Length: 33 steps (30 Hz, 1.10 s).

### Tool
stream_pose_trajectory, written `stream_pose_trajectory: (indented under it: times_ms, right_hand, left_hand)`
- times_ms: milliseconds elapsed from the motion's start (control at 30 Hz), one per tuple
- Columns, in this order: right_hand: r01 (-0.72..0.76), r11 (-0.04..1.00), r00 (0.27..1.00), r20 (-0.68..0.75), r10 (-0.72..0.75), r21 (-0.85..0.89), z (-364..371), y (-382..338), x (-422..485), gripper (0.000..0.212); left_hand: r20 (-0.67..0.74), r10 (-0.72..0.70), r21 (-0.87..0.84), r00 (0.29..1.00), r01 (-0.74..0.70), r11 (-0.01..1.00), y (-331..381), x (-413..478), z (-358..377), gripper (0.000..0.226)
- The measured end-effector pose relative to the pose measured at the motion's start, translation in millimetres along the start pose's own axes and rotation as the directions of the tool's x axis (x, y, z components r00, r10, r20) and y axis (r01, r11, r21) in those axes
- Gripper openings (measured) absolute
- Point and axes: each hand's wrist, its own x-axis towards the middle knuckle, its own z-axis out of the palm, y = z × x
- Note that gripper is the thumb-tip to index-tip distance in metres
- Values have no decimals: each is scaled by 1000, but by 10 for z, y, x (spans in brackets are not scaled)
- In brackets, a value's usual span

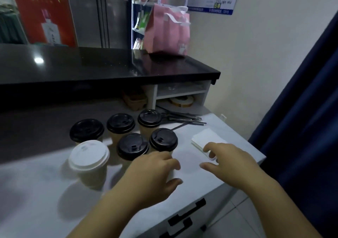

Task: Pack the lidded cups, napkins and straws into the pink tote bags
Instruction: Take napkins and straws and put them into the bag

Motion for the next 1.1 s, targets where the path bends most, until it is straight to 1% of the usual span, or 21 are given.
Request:
stream_pose_trajectory:
  times_ms: [200,300,400,533,633,700,767,833,933,1033,1100]
  right_hand:
    - [-116,993,992,-39,118,37,171,737,497,40]
    - [-157,986,987,-27,159,59,325,1029,745,39]
    - [-194,975,981,-5,196,108,475,1279,997,40]
    - [-233,951,972,16,235,202,667,1549,1315,42]
    - [-238,942,971,26,239,237,804,1713,1577,52]
    - [-247,932,969,66,238,264,873,1800,1751,60]
    - [-233,927,971,114,208,293,922,1873,1901,61]
    - [-200,928,976,151,159,314,944,1931,2014,56]
    - [-159,914,981,167,103,373,947,2024,2137,44]
    - [-168,861,980,176,93,481,944,2117,2236,28]
    - [-160,841,981,178,78,517,939,2164,2288,20]
  left_hand:
    - [32,19,-127,999,-15,992,80,972,627,33]
    - [59,10,-187,998,1,982,57,1402,930,28]
    - [74,-36,-205,997,50,978,-13,1728,1252,26]
    - [88,-103,-208,991,119,971,-126,1982,1621,33]
    - [143,-177,-191,974,203,960,-203,2099,1801,35]
    - [199,-213,-177,956,249,952,-239,2146,1877,29]
    - [217,-239,-182,946,280,943,-251,2170,1936,21]
    - [199,-282,-190,939,319,928,-230,2180,1969,18]
    - [144,-353,-210,924,378,902,-166,2208,2000,24]
    - [103,-430,-227,897,442,868,-87,2237,2013,31]
    - [84,-475,-237,876,480,844,-34,2243,2030,35]
